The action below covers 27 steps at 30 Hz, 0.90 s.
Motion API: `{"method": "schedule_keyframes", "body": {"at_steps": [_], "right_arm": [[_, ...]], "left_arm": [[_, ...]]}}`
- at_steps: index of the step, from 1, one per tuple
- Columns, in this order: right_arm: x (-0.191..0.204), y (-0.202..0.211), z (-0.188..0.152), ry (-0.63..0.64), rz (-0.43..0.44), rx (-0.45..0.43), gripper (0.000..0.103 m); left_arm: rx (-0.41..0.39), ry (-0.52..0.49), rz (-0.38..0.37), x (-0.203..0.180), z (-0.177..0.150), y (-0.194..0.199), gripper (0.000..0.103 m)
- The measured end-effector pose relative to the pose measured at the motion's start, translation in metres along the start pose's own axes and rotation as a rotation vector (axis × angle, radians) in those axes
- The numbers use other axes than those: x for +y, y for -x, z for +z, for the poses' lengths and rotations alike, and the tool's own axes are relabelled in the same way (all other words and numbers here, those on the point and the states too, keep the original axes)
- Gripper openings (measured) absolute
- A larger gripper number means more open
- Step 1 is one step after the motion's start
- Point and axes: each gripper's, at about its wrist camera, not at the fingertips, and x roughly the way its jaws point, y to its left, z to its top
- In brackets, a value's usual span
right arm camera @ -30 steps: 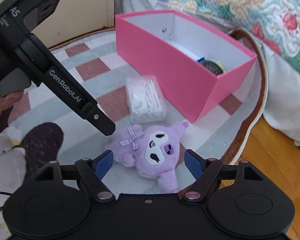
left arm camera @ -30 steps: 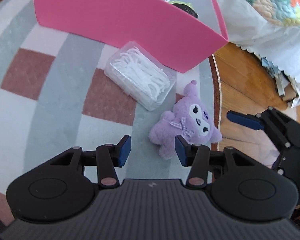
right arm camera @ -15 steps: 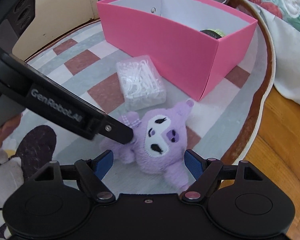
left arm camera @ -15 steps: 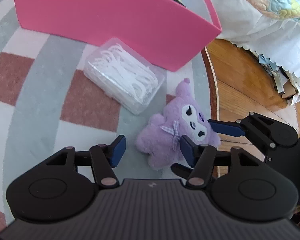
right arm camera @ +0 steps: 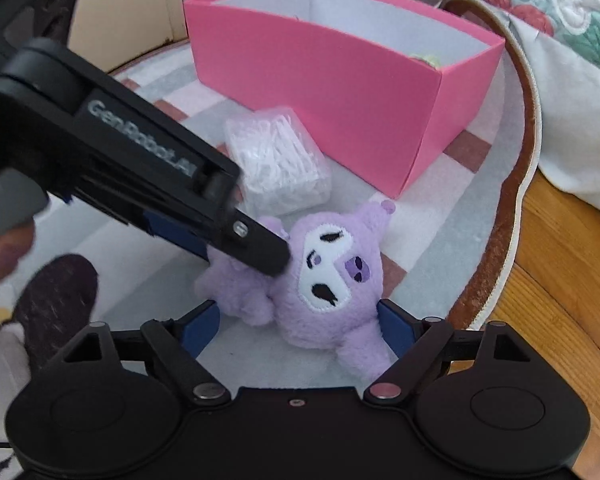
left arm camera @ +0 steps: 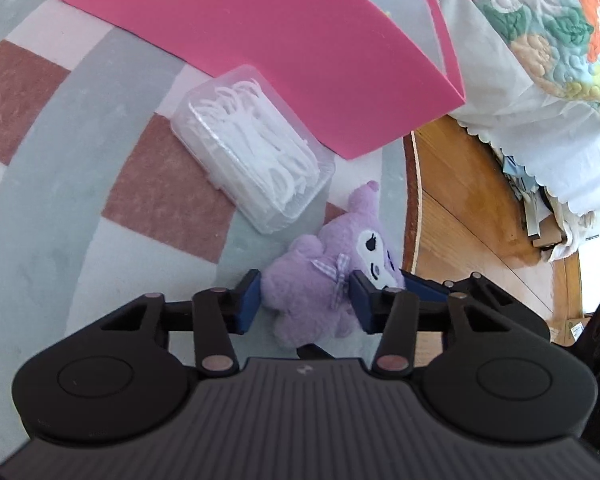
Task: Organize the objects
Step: 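Lower the left gripper onto the purple plush and close it, then lift the purple plush with the left gripper and carry it into the box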
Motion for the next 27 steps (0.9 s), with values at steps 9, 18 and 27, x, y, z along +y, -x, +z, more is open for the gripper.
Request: {"method": "schedule_keyframes", "body": {"at_steps": [9, 18, 27], "right_arm": [[0.002, 0.017, -0.006, -0.133, -0.008, -0.045, 0.08], [0.019, 0.058, 0.002, -0.181, -0.03, -0.099, 0.081], [0.04, 0.087, 0.03, -0.141, -0.1, -0.141, 0.082]], "left_arm": [[-0.007, -0.051, 0.009, -0.014, 0.0, 0.009, 0.041], [0.008, -0.129, -0.001, -0.034, 0.005, 0.051, 0.041], [-0.043, -0.276, 0.038, -0.062, 0.004, 0.113, 0.041]]}}
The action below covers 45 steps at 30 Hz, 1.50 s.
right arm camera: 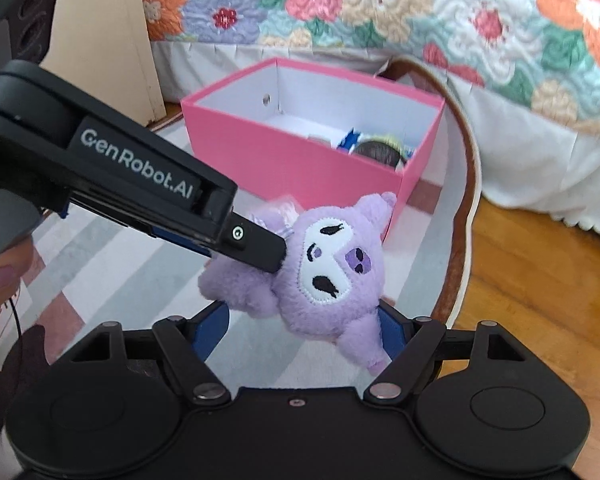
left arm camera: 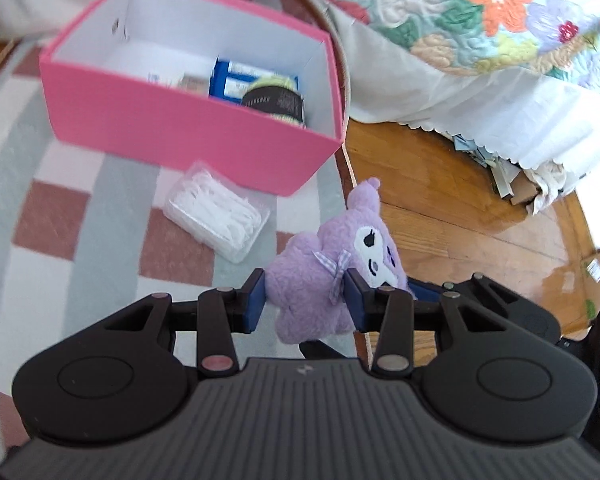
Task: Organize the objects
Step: 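Lift the purple plush with the left gripper and carry it into the box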
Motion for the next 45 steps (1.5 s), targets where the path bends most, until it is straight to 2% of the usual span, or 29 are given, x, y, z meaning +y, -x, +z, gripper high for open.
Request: {"method": "schedule_keyframes", "body": {"at_steps": [13, 23, 28, 33, 36, 39, 42, 45], "right_arm": [[0.025, 0.031, 0.036, 0.049, -0.054, -0.053, 0.082], [0.04, 0.036, 0.064, 0.074, -0.054, -0.077, 0.082], [0.041, 0.027, 0.086, 0.064, -0.053, -0.091, 0.082], [0.033, 0.019, 0.115, 0.02, -0.025, -0.099, 0.081], [0.025, 0.014, 0.138, 0.007, 0.001, -0.107, 0.08], [0.017, 0.004, 0.161, 0.032, -0.009, -0.114, 0.077], [0.006, -0.009, 0.182, 0.026, -0.003, -0.091, 0.074], [-0.007, -0.025, 0.201, 0.045, -0.026, -0.067, 0.073]], "left_arm": [[-0.09, -0.076, 0.026, -0.013, 0.011, 0.053, 0.041], [-0.144, -0.084, 0.036, -0.004, 0.026, 0.079, 0.041], [-0.192, -0.044, 0.056, 0.002, 0.042, 0.082, 0.041], [-0.209, 0.015, 0.03, 0.013, 0.072, 0.083, 0.04], [-0.225, 0.015, 0.016, 0.016, 0.093, 0.086, 0.04], [-0.225, 0.031, -0.015, 0.02, 0.116, 0.085, 0.039], [-0.22, 0.022, 0.012, 0.02, 0.141, 0.077, 0.039], [-0.2, 0.025, -0.007, 0.026, 0.165, 0.064, 0.039]]}}
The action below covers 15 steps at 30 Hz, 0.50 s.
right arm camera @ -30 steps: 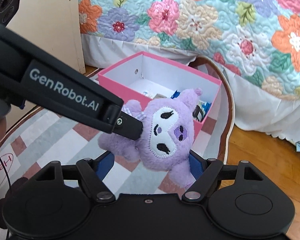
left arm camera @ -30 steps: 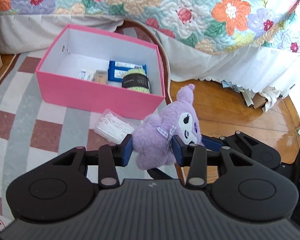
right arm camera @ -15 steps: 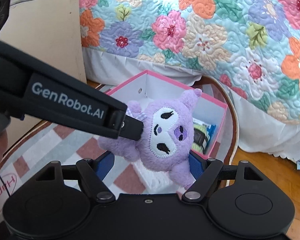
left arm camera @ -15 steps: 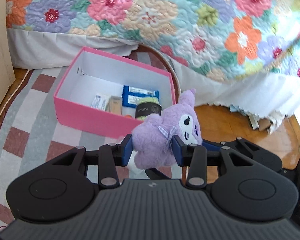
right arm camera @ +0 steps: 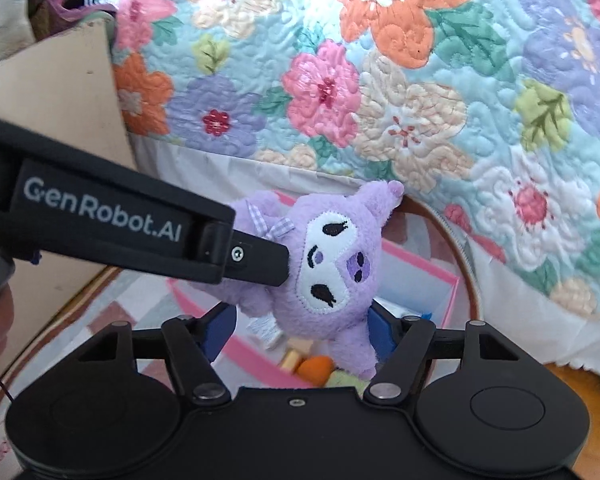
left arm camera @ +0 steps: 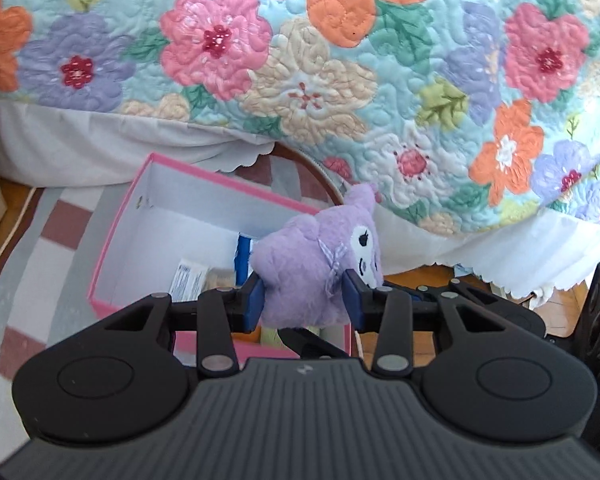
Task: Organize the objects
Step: 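Lift the purple plush with the left gripper and carry it into the box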
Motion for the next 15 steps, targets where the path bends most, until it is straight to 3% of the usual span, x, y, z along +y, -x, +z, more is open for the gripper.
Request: {"method": "schedule_keyframes", "body": {"at_steps": [6, 15], "right_arm": [[-0.016, -0.049, 0.014, -0.009, -0.002, 0.044, 0.065], [-0.048, -0.116, 0.002, -0.123, -0.054, 0.158, 0.048]], "left_arm": [[0.051, 0.004, -0.015, 0.028, 0.025, -0.047, 0.039], [0.161, -0.024, -0.04, 0.044, 0.045, -0.137, 0.039]]}}
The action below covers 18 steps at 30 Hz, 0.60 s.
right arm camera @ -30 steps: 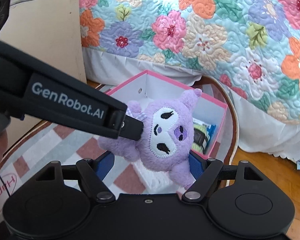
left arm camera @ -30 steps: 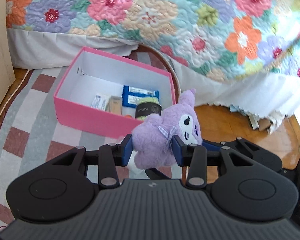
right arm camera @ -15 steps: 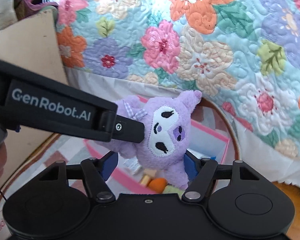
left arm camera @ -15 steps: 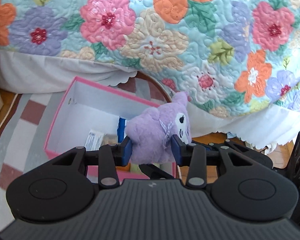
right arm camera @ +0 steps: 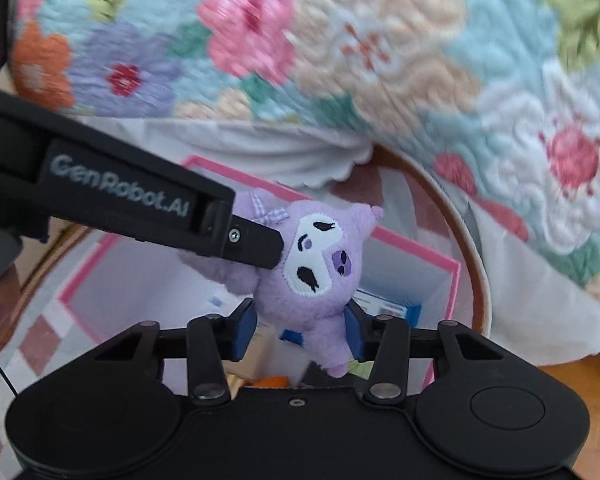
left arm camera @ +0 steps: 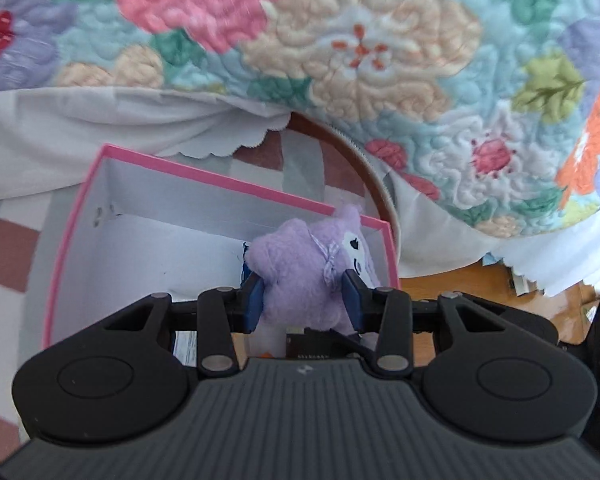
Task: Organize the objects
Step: 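Lift the purple plush with the left gripper and carry it into the box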
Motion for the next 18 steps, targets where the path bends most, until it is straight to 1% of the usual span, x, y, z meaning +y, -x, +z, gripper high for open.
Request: {"method": "schedule_keyframes", "body": {"at_steps": [2, 4, 10, 13, 14, 16, 18], "right_arm": [[-0.006, -0.011, 0.0, -0.015, -0.002, 0.026, 0.048], [-0.008, -0.021, -0.002, -0.018, -0.008, 0.047, 0.048], [-0.007, -0.034, -0.009, 0.02, -0.053, 0.073, 0.048], [-0.019, -0.034, -0.012, 0.01, -0.049, 0.071, 0.048], [-0.024, -0.032, -0.014, 0.004, -0.044, 0.066, 0.048], [-0.032, -0.023, -0.018, -0.001, -0.049, 0.04, 0.048], [-0.037, -0.019, -0.02, 0.013, -0.035, 0.017, 0.048]], "left_arm": [[0.018, -0.011, 0.003, 0.002, 0.0, -0.015, 0.039], [0.03, -0.011, -0.009, 0.007, -0.002, -0.026, 0.039], [0.024, 0.049, -0.077, 0.025, -0.01, -0.048, 0.039], [0.031, 0.063, -0.103, 0.024, -0.012, -0.059, 0.039], [0.041, 0.085, -0.114, 0.024, -0.012, -0.062, 0.039], [0.072, 0.124, -0.151, 0.024, -0.01, -0.067, 0.039], [0.069, 0.127, -0.163, 0.018, -0.006, -0.067, 0.039]]}}
